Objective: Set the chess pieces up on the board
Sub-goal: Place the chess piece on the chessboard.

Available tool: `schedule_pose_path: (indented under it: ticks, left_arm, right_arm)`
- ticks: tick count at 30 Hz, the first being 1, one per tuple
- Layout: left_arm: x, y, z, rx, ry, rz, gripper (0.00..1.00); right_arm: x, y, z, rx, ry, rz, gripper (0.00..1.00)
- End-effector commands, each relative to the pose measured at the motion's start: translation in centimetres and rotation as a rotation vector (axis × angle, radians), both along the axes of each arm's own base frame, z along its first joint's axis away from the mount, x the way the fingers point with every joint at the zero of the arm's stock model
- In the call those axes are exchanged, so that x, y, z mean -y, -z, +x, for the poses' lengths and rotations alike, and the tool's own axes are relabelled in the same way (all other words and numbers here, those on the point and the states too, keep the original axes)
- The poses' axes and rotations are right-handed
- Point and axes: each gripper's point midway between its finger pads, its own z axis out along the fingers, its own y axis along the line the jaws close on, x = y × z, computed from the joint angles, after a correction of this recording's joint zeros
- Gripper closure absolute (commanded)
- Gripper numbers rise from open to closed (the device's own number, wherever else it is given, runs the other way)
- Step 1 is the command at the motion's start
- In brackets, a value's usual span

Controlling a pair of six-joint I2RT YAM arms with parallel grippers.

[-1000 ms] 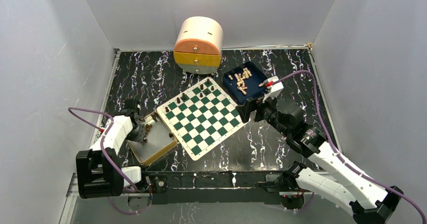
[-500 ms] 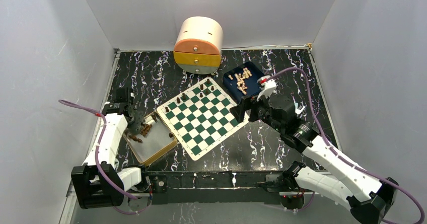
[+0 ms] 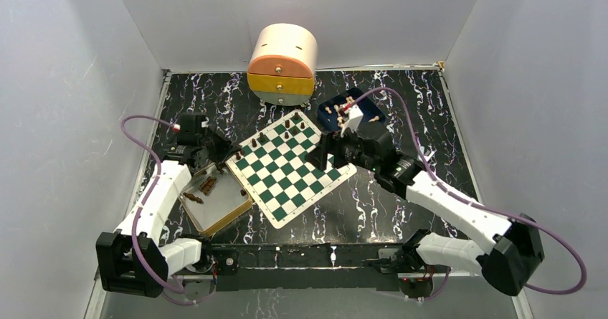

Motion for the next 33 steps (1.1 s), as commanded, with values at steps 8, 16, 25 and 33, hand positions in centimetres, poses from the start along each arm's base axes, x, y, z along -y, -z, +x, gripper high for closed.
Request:
schedule_pose_path:
  ticks: [8, 16, 25, 33]
  left_arm:
    - [10.8, -6.4, 1.5, 0.269, 0.262, -0.186, 0.88]
    - [14.0, -7.4, 0.6, 0.305, 0.33, -0.183, 0.89]
    - [15.3, -8.4, 0.1, 0.342, 0.38, -0.184, 0.9]
    - [15.7, -9.9, -0.2, 0.399, 0.455, -0.165, 0.92]
  right_arm:
    - [-7.5, -5.1, 2.7, 0.204, -0.181, 0.156, 0.12]
    - [-9.3, -4.4, 3.8, 0.265, -0.204, 0.117, 0.14]
    - [-9.8, -3.4, 4.4, 0.267, -0.205, 0.085, 0.24]
    - [-9.5, -2.8, 4.2, 0.302, -0.226, 0.055, 0.44]
